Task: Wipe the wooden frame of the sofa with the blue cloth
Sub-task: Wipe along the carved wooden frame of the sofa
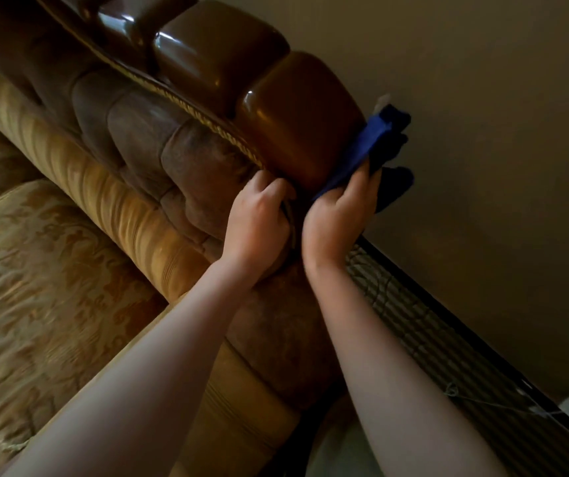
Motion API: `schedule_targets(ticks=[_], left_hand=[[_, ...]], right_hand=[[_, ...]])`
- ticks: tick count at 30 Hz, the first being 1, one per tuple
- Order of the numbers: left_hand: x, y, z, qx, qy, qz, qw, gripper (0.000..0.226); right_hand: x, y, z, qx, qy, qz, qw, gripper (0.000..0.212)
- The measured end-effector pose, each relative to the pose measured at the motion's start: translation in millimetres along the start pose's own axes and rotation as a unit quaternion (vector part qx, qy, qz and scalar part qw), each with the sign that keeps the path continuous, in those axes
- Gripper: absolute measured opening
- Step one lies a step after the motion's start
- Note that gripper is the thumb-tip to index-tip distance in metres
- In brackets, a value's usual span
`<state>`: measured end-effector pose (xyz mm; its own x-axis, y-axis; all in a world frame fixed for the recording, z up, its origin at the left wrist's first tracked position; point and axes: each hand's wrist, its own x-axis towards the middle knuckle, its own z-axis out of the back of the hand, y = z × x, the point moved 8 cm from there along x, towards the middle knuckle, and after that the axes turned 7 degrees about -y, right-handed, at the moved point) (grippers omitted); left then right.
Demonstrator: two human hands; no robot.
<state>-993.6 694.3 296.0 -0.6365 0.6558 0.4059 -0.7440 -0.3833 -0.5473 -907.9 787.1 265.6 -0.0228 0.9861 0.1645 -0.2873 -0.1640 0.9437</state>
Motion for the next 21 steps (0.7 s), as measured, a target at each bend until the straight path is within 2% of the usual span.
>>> schedule_targets(ticks=[3, 5, 7, 9, 11, 13, 15, 16, 17, 18, 19, 20, 21], left_hand=[[14, -11, 17, -0.012, -0.05, -0.037, 0.998, 0.032], [24, -17, 31, 0.002, -0.102, -0.049, 0.994, 0.025], [30, -37, 36, 0.046, -0.136, -0.092, 0.985, 0.021], [32, -70, 22, 0.047, -0.109, -0.174, 0.978, 0.02], [25, -94, -3, 0.011, -0.055, -0.236, 0.97, 0.021], [10, -88, -25, -0.018, -0.038, -0.225, 0.974, 0.02], [-17, -58, -43, -0.027, -0.06, -0.15, 0.986, 0.021], [-33, -40, -53, -0.031, -0.063, -0.08, 0.994, 0.022], [-52, -17, -65, -0.038, -0.058, 0.02, 0.997, 0.022], [-71, 10, -81, -0.054, -0.046, 0.149, 0.986, 0.022], [-90, 36, -99, -0.082, -0.033, 0.304, 0.949, 0.022], [-108, 62, -121, -0.12, -0.026, 0.455, 0.882, 0.022], [-121, 77, -143, -0.16, -0.024, 0.566, 0.808, 0.025]], right_hand=[[46, -5, -8, -0.026, 0.028, 0.006, 0.999, 0.049], [80, -20, -19, -0.048, 0.105, -0.026, 0.993, 0.039], [102, -39, -36, -0.018, 0.208, -0.105, 0.972, 0.024], [106, -58, -41, 0.026, 0.242, -0.186, 0.952, 0.02], [103, -78, -37, 0.049, 0.25, -0.224, 0.941, 0.03], [96, -102, -36, 0.055, 0.27, -0.232, 0.933, 0.035], [87, -130, -38, 0.056, 0.294, -0.272, 0.915, 0.034], [84, -145, -40, 0.057, 0.293, -0.296, 0.908, 0.034], [83, -159, -44, 0.056, 0.298, -0.305, 0.903, 0.035], [82, -168, -49, 0.041, 0.308, -0.307, 0.9, 0.036], [82, -180, -54, 0.035, 0.317, -0.299, 0.899, 0.036], [80, -189, -56, 0.022, 0.326, -0.296, 0.898, 0.035], [78, -200, -59, 0.014, 0.331, -0.297, 0.895, 0.034]])
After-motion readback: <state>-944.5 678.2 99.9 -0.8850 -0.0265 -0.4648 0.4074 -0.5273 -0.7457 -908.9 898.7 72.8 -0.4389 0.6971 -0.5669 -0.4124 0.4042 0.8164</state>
